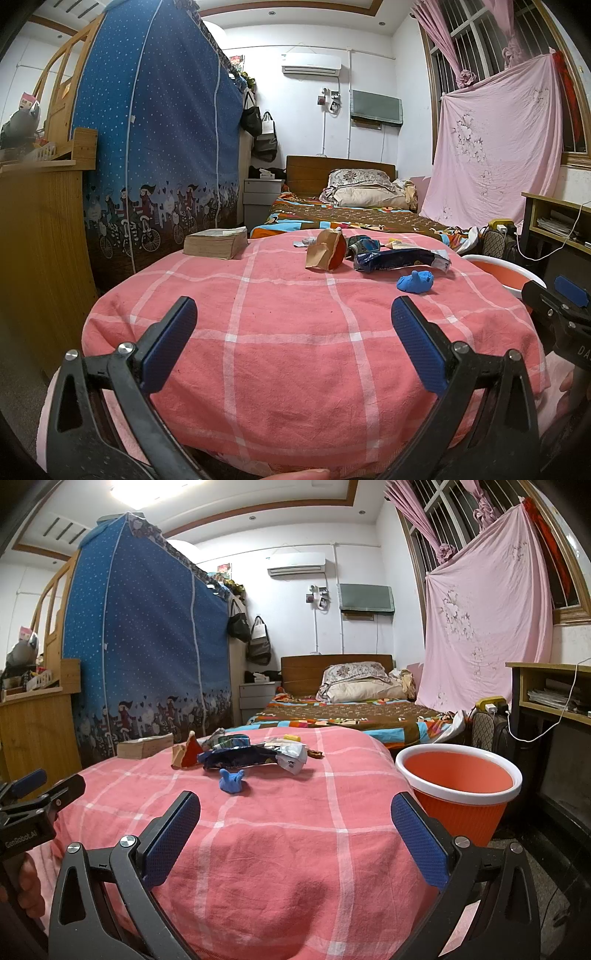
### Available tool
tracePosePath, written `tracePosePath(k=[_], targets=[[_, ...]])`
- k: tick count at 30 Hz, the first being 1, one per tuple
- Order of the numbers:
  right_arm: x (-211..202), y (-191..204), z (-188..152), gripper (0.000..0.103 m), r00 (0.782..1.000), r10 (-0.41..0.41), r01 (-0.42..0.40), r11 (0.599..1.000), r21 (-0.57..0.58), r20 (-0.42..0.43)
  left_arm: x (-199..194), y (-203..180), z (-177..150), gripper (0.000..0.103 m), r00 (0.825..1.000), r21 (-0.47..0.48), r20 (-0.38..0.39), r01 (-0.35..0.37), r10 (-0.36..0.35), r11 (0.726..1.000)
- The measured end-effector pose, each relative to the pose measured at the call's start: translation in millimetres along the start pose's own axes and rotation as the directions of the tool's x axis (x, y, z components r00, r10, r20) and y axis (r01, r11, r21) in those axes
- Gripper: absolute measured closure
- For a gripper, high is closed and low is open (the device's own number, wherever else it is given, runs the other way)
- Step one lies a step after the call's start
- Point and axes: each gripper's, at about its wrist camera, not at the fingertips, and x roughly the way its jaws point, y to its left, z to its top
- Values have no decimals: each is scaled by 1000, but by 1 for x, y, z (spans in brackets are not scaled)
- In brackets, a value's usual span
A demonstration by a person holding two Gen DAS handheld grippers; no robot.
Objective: Collect trash
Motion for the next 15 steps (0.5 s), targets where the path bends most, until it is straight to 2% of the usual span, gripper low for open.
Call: tracePosePath(k=[15], targets=[[1, -1, 0, 0, 1000, 0, 0, 1000, 1, -1, 0, 0, 0, 14, 1000, 1, 1, 0, 0, 1000]])
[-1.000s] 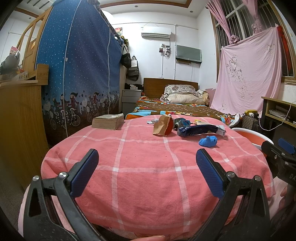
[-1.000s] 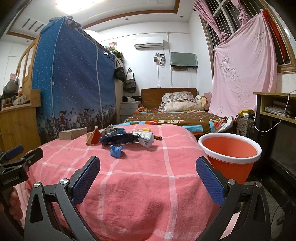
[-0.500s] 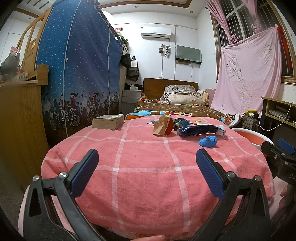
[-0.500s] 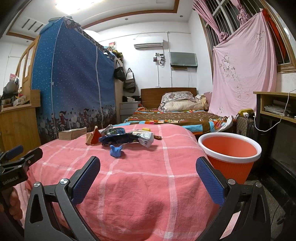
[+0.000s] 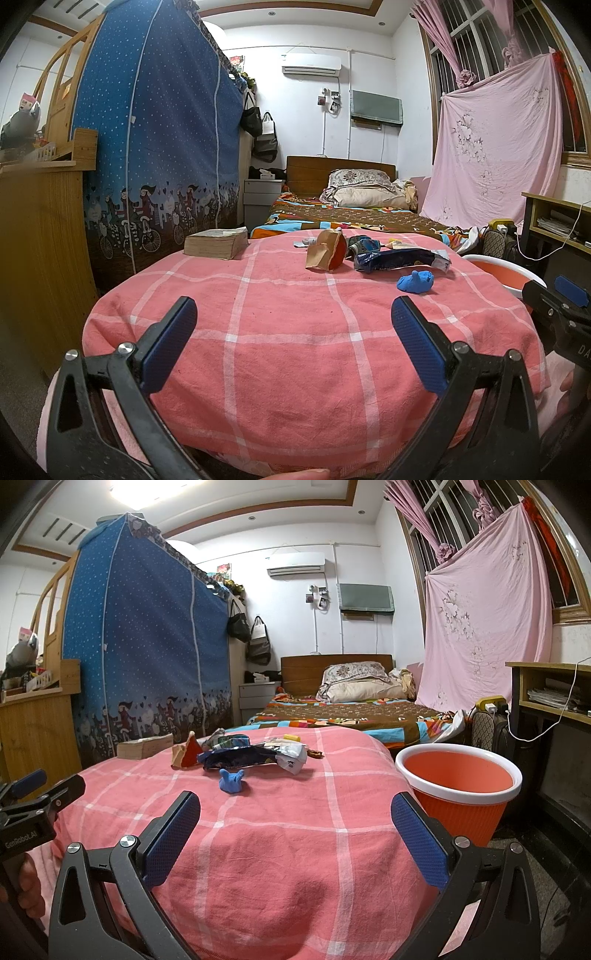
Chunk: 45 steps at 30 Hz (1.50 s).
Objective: Collect trash
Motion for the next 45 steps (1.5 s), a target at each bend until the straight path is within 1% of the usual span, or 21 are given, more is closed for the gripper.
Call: tracePosePath(k=[36, 45], targets=[[2, 2, -2, 0, 1000, 4, -4, 1000, 4, -2, -1, -2, 2, 14, 1000, 1, -9, -1, 1, 1000], [6, 3, 1, 0, 1000, 19, -19, 1000, 6, 0, 9, -6, 9, 14, 1000, 13, -18, -1, 2, 1000]])
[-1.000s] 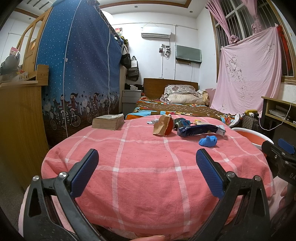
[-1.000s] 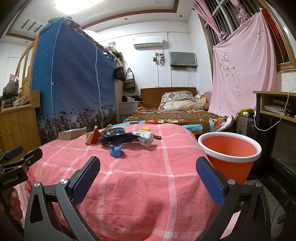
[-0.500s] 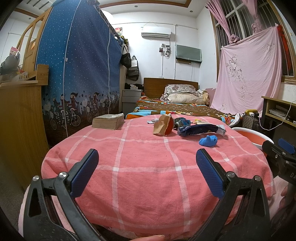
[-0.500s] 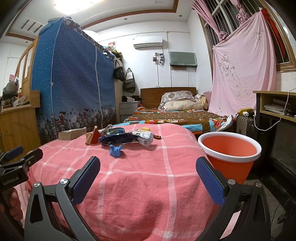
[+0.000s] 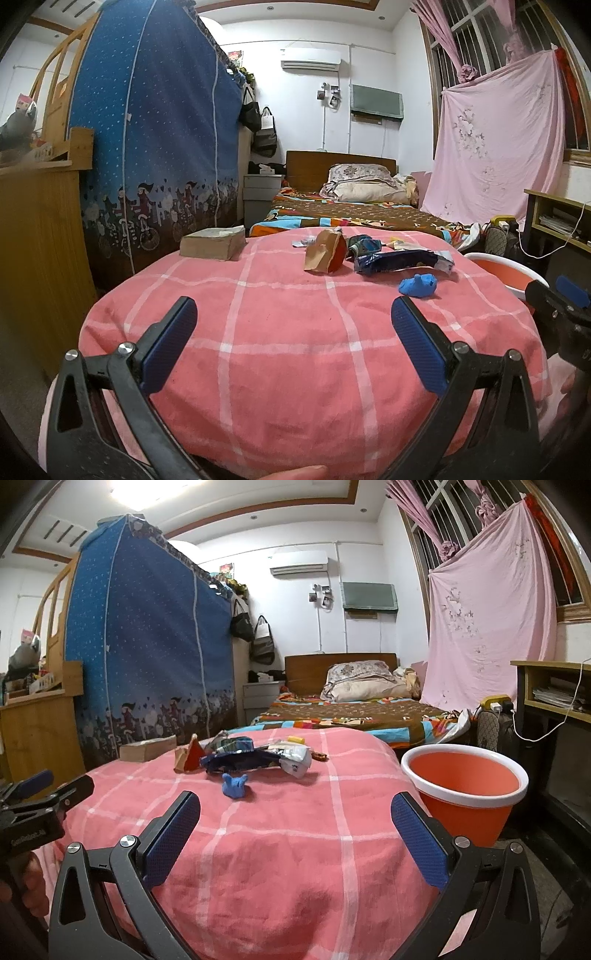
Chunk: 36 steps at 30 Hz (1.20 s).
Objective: Collect trash
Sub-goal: 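Reach the left tool to the brown paper scrap and close on it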
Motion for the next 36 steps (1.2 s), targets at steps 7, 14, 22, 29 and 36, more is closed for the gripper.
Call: tracePosePath(k=[7, 14, 22, 29, 36], targets=[[6, 3, 27, 0, 996, -41, 47, 996, -73, 73, 16, -3, 23, 14, 999, 16, 49, 0, 0, 1000], [26, 1, 64, 0, 982, -46, 69, 991, -119, 181, 38, -8, 51, 14, 992, 8, 124, 21, -22, 1000], [66, -4, 95, 0, 972, -4, 33, 992, -122, 234, 71, -10, 76, 14, 983, 18, 184, 7, -10, 1000], [122, -18, 110, 0, 990, -13, 25, 996, -87, 140, 102, -7, 88, 14, 986, 7, 168, -3, 2, 1000], [166, -29, 99, 0, 999, -39, 37, 994, -103, -19, 134, -14, 88, 14, 997, -28, 71, 14, -12, 999]])
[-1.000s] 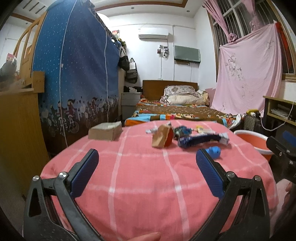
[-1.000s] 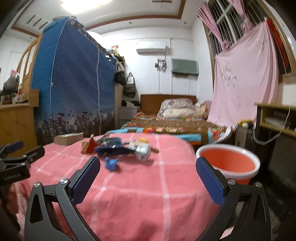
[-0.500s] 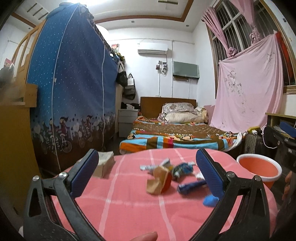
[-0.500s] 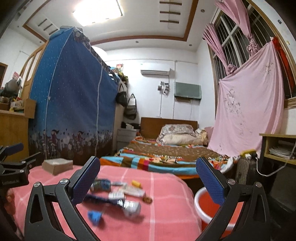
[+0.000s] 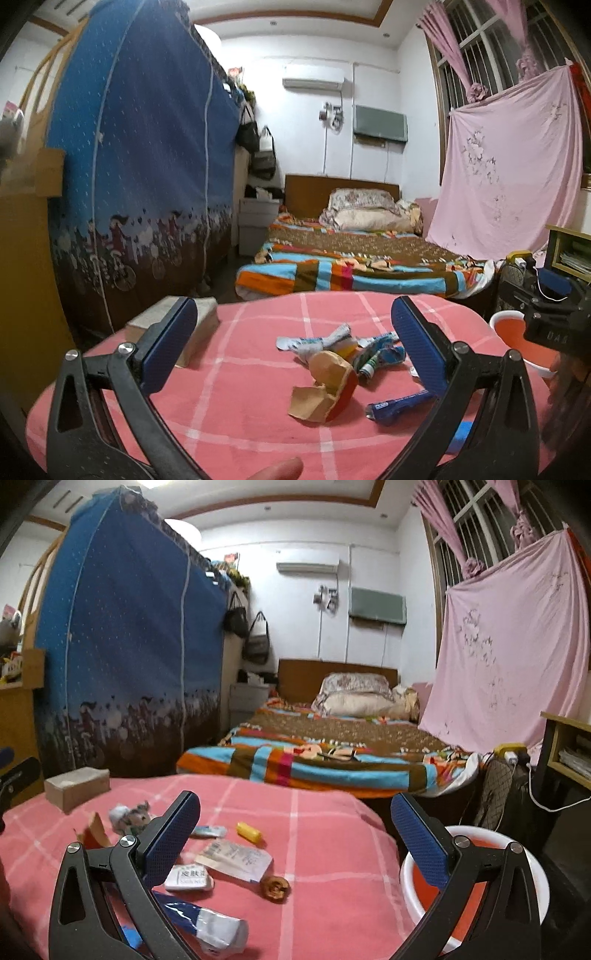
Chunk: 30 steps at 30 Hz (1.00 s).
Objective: Collect trash
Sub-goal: 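Reach the left tool to the brown paper scrap and close on it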
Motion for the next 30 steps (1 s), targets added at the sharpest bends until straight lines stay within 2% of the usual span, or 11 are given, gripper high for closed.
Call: tracePosePath(k=[3, 7, 9, 10, 12, 17, 20, 22, 25, 27, 30], targets=[[5, -9, -4, 0, 999, 36, -34, 999, 42, -37, 15, -8, -1, 14, 997, 16, -70, 11, -10, 1000], [24, -15, -8, 0, 982, 63, -53, 997, 57, -180, 33, -13, -5, 15, 986, 29, -169, -1, 6, 1000], [39, -12, -14, 0, 953, 83, -76, 997, 36, -290, 41, -11, -7, 16, 975, 8, -222, 1, 1, 1000], [42, -11, -17, 0, 945, 85, -81, 996, 28, -317, 45, -8, -8, 17, 969, -7, -248, 5, -6, 1000], [52, -6, -23, 0, 918, 92, -98, 995, 3, -386, 49, -4, -12, 25, 957, -33, -289, 11, -20, 999], [61, -3, -31, 0, 886, 130, -140, 990, 11, -445, 60, -1, -24, 37, 913, -109, -384, 100, -134, 989], [71, -5, -35, 0, 859, 154, -154, 987, 42, -489, 64, -7, -30, 43, 892, -107, -424, 125, -159, 986], [76, -8, -38, 4, 840, 175, -160, 984, 74, -513, 67, -10, -32, 49, 882, -104, -444, 125, -159, 987], [81, -13, -43, 12, 813, 225, -182, 974, 132, -537, 70, -11, -35, 66, 869, -118, -463, 133, -173, 984], [81, -17, -44, 17, 808, 243, -185, 970, 160, -538, 71, -6, -35, 74, 863, -147, -465, 144, -196, 979], [78, -17, -43, 34, 804, 267, -204, 963, 176, -532, 70, -2, -33, 80, 866, -176, -454, 144, -210, 974]])
